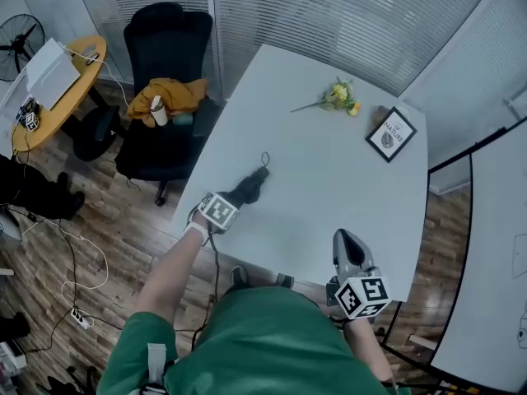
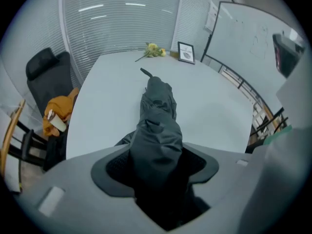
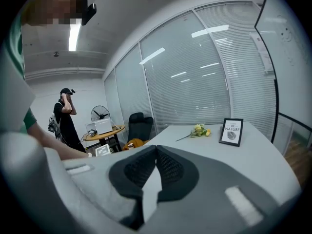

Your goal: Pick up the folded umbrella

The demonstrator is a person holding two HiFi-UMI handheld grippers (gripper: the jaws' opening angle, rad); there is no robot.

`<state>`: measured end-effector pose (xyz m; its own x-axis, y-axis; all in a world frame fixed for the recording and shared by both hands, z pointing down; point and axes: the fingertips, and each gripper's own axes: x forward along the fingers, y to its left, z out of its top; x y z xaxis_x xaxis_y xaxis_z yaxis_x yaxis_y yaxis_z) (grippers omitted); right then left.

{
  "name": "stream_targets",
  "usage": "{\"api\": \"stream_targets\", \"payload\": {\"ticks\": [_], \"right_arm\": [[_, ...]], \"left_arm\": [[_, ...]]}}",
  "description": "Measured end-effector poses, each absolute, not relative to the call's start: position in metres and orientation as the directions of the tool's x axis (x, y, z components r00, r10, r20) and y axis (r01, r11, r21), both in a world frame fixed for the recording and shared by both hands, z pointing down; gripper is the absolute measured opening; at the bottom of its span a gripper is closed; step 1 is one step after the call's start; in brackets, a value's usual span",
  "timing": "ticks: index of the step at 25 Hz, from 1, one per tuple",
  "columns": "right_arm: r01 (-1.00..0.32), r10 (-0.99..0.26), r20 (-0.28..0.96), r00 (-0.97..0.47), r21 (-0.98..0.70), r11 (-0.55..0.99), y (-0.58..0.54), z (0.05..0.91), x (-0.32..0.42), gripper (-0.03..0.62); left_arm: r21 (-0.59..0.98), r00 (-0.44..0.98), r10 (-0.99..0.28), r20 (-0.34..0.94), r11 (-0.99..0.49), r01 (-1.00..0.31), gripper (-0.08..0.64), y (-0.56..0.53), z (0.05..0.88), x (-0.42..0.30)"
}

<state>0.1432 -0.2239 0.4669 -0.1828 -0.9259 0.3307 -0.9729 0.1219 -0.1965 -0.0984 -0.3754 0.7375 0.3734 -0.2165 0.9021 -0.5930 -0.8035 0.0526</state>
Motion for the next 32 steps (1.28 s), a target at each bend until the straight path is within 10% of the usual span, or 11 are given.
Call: {"api": "stream_targets", "payload": {"ticks": [17, 32], "right_arm": [[-0.951, -0.911, 0.341, -0.231, -0.278, 0.137, -0.213, 0.479, 0.202, 0.003], [-0.949, -0.905, 0.379, -0.193, -0.308, 0.073, -0.199, 0.502, 0.220, 0.003]], "left_arm": [[0.558, 0.669, -0.241, 0.703, -0.396, -0.729, 0.222, -0.321, 0.709, -0.072], [0.228, 0.380, -0.205, 0.902, -0.524, -0.821, 0.343, -0.320, 0.757, -0.054]]}}
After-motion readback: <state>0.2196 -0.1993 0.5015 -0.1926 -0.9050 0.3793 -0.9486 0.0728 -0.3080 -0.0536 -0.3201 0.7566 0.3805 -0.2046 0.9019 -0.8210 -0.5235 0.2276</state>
